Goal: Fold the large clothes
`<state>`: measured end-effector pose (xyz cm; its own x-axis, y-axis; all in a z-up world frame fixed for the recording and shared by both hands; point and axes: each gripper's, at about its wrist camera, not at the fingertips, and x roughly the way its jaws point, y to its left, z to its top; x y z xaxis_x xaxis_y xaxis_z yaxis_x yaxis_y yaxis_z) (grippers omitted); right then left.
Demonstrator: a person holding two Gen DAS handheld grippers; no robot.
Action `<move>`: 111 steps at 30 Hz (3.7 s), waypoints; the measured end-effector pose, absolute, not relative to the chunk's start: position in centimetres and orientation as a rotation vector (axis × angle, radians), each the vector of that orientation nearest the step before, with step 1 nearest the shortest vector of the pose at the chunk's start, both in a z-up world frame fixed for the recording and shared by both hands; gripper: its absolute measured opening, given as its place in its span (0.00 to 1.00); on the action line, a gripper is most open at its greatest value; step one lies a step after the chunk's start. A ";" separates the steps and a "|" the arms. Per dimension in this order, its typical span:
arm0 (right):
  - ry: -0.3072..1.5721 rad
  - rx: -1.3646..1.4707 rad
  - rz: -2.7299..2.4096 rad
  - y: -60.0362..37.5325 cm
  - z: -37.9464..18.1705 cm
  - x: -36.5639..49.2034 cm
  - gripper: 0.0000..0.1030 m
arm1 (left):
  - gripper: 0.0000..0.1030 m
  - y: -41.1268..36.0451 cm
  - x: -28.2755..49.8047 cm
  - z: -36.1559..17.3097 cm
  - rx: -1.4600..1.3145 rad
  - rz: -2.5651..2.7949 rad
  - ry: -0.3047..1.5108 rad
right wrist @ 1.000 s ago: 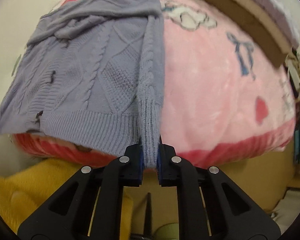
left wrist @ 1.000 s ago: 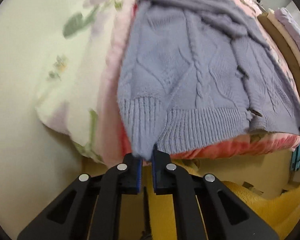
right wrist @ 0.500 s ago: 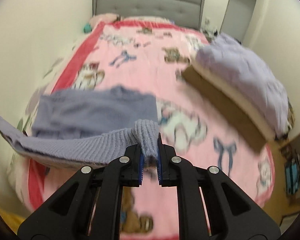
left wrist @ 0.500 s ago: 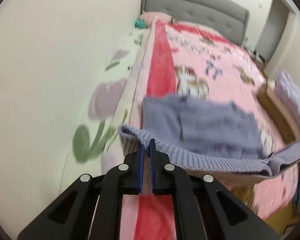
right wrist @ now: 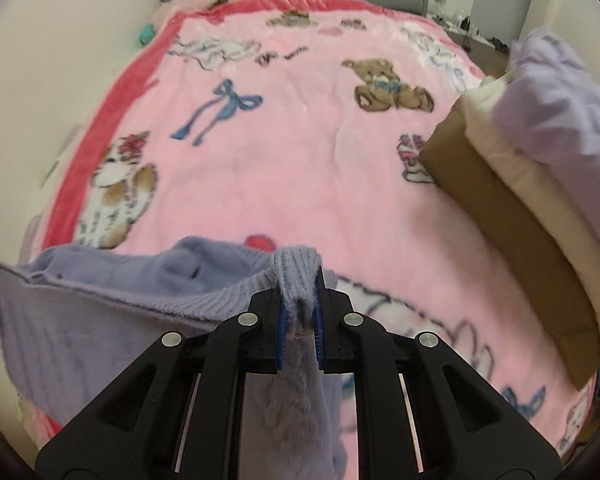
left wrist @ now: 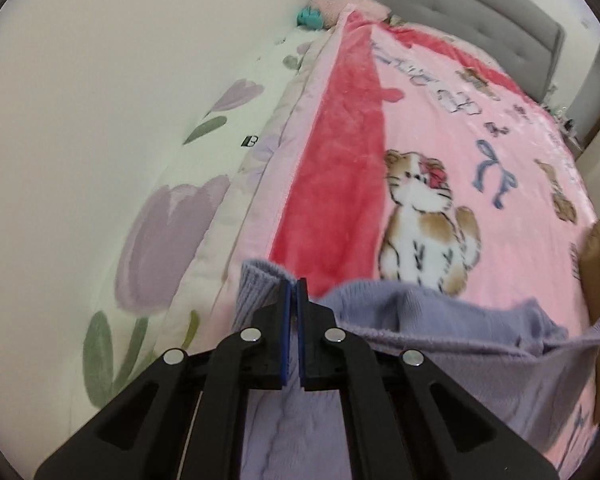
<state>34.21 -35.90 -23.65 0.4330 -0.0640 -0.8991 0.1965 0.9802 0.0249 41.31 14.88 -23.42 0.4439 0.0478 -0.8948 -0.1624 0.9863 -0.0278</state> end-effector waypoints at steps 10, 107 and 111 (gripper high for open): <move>1.243 0.220 -0.157 -37.5 -33.2 38.0 0.12 | 0.03 12.9 45.8 -31.7 -0.013 0.166 1.185; 1.284 0.185 -0.045 -26.9 -31.2 20.2 0.67 | 0.20 17.6 32.4 -26.7 -0.491 -0.489 1.186; 1.359 0.130 -0.031 -26.4 -35.3 21.2 0.66 | 0.20 13.6 31.5 -21.5 -0.471 -0.526 1.099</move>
